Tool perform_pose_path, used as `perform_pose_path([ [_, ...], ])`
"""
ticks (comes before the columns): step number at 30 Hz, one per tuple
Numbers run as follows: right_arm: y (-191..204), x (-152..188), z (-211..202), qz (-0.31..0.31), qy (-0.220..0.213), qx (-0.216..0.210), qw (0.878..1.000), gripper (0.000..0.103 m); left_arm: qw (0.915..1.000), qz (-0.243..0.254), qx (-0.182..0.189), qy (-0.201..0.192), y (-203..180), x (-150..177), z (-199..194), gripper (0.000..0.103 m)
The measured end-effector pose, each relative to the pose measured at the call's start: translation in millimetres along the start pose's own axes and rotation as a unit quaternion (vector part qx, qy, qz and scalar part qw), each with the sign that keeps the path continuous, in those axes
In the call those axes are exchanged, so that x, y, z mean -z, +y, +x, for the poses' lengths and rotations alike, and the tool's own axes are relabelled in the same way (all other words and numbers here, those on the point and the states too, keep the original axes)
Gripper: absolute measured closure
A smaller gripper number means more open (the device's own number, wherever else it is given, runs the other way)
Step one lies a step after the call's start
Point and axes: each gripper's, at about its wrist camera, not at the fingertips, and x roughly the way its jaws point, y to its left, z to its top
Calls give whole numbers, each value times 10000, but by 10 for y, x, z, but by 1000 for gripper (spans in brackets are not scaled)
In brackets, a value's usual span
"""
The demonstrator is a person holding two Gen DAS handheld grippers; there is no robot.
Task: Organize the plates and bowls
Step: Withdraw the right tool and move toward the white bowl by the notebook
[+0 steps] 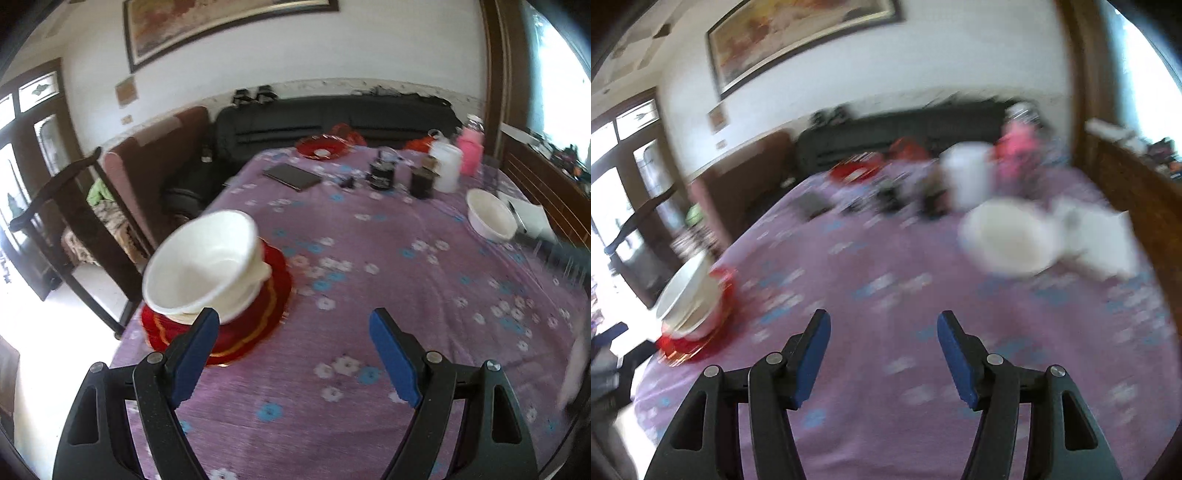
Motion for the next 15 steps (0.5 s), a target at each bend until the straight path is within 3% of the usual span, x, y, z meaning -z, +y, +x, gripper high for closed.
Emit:
perform_pose_path([
  [2, -259, -85, -136, 11, -125, 332, 9994, 38, 9997, 112, 165, 112, -110, 17, 49, 17],
  [6, -557, 35, -234, 270, -116, 493, 9984, 31, 9986, 282, 362, 251, -332, 42, 129, 14],
  [15, -680, 530, 24, 759, 437, 263, 9958, 31, 9958, 778, 438, 224, -728, 21, 192, 14],
])
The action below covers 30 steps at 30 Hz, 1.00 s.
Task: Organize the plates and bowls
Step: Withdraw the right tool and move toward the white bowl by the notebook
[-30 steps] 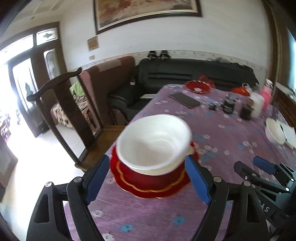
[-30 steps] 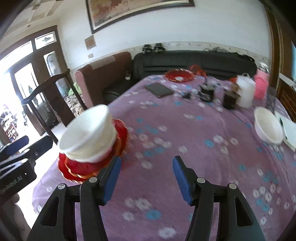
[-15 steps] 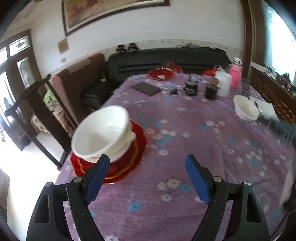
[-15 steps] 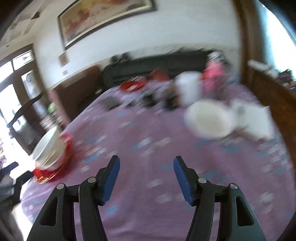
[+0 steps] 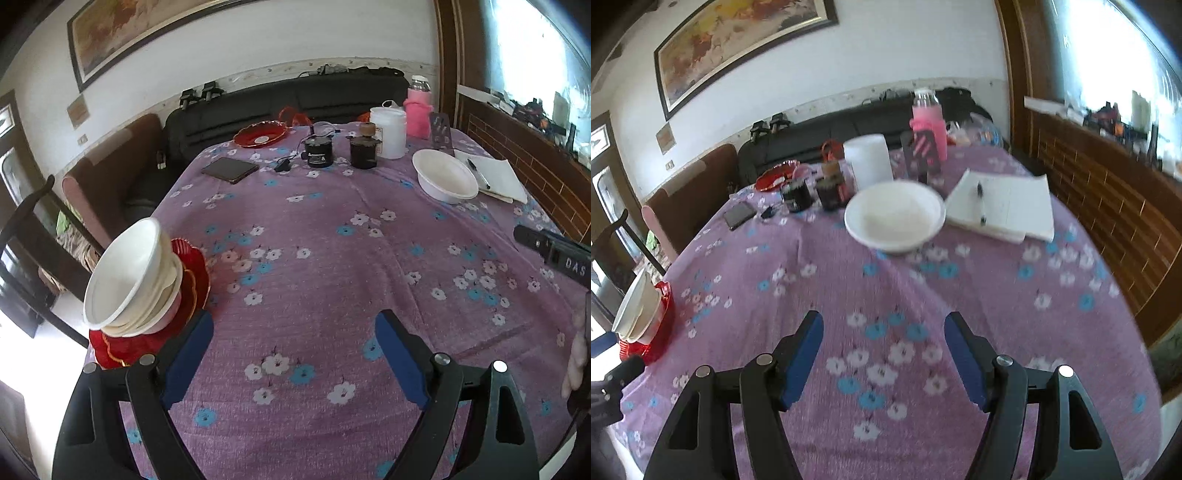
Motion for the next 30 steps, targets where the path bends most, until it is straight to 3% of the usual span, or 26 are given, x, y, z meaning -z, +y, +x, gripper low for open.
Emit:
perform_pose_path([
  [6, -75, -13, 161, 168, 203, 101, 9996, 31, 9998, -111, 80, -126, -64, -11, 98, 14],
  [14, 145, -86, 351, 142, 304, -147, 9993, 31, 9985, 169, -419, -322, -295, -146, 269, 14],
  [22, 186, -192, 395, 38, 330, -95, 9994, 31, 9992, 229, -264, -205, -496, -297, 533, 14],
  [30, -75, -425, 423, 179, 369, 183, 9990, 31, 9997, 144, -196, 71, -593, -357, 825, 14],
])
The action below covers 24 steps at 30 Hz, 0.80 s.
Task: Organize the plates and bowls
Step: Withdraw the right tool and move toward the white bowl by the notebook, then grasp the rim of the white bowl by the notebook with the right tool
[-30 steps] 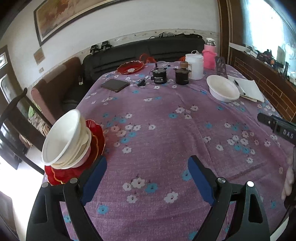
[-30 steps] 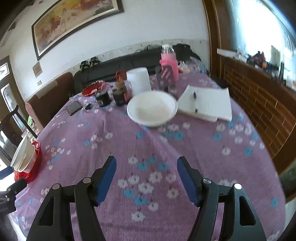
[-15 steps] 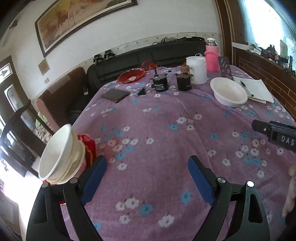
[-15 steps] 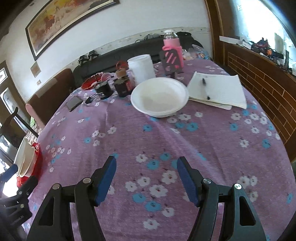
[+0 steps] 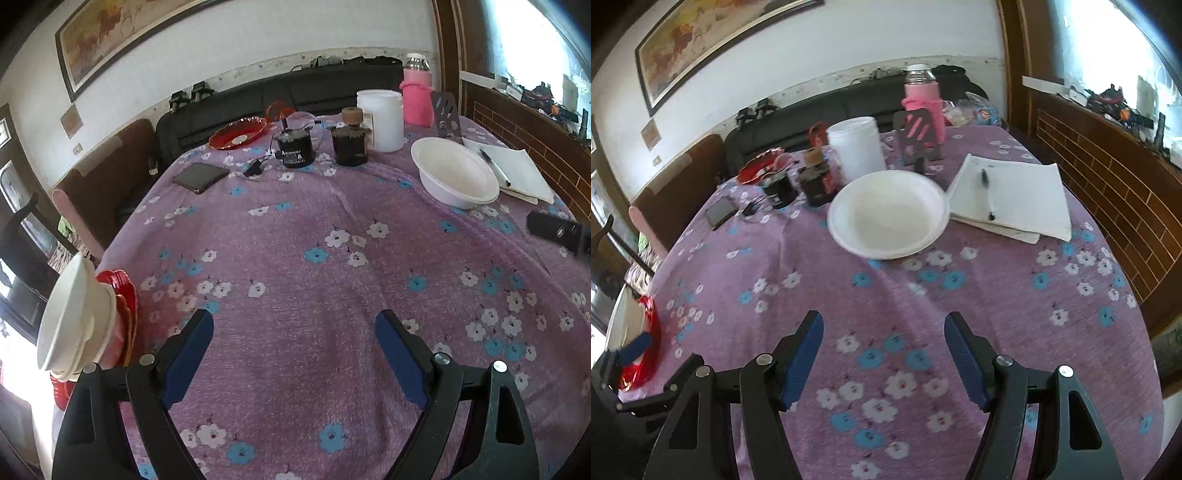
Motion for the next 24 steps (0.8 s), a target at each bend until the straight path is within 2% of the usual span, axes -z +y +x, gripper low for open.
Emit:
perform_pose_path([
  [3, -89, -88, 30, 132, -2, 37, 9999, 31, 9999, -9, 40, 151, -33, 16, 150, 14],
  [11, -264, -245, 164, 583, -29, -7, 9983, 31, 9949, -267, 320, 916, 18, 111, 636, 13],
  [13, -295, -284, 198, 655, -48, 4, 9978, 31, 9944, -429, 383, 885, 74, 134, 656, 11],
  [17, -346, -411, 297, 1004, -93, -85, 9949, 31, 9932, -658, 408, 870, 165, 176, 694, 0],
  [19, -373, -482, 361, 1176, -123, -166, 9928, 31, 9910, -897, 596, 790, 232, 217, 705, 0],
  [24, -408, -640, 599, 1484, -203, -314, 9882, 31, 9917, -781, 591, 835, 186, 241, 708, 0],
])
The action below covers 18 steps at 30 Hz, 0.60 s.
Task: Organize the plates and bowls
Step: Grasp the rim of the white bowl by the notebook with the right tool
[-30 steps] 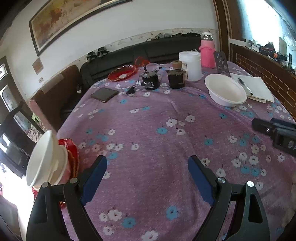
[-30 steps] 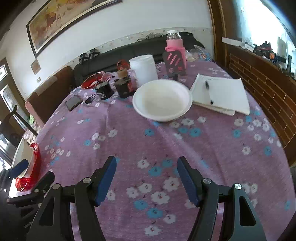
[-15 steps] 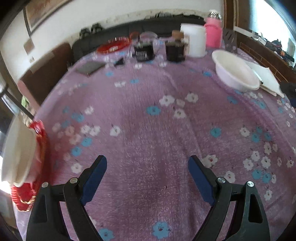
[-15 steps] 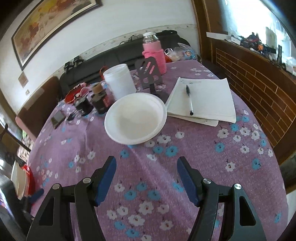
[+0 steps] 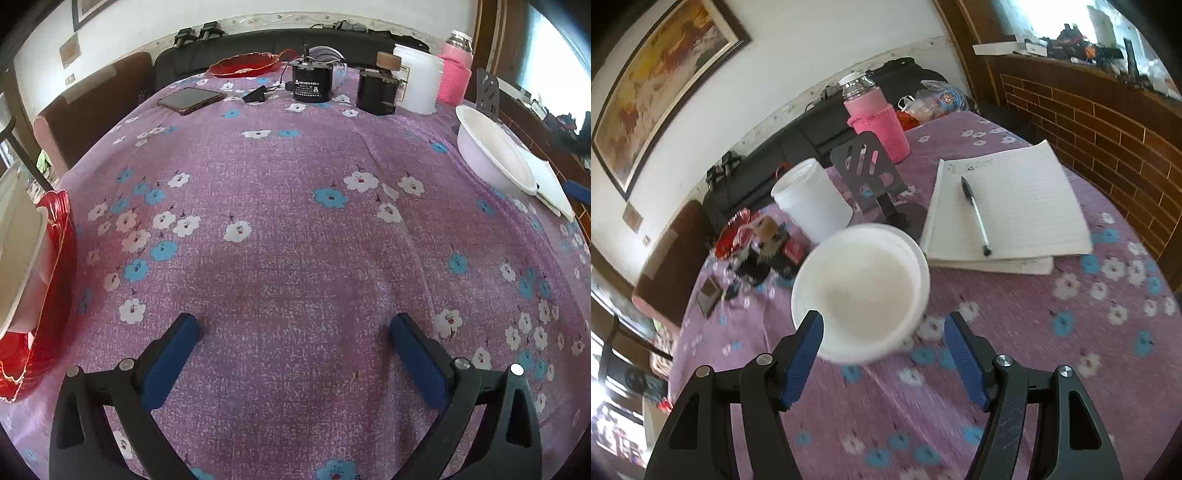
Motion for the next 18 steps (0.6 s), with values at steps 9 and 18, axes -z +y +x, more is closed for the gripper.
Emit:
perform_pose_path([
  [9, -266, -48, 368, 179, 117, -95, 9997, 32, 9986, 192, 448, -221, -108, -898, -231, 24],
  [18, -441, -43, 781, 476, 470, -623, 9958, 66, 9957, -1, 928, -59, -555, -1327, 102, 24],
])
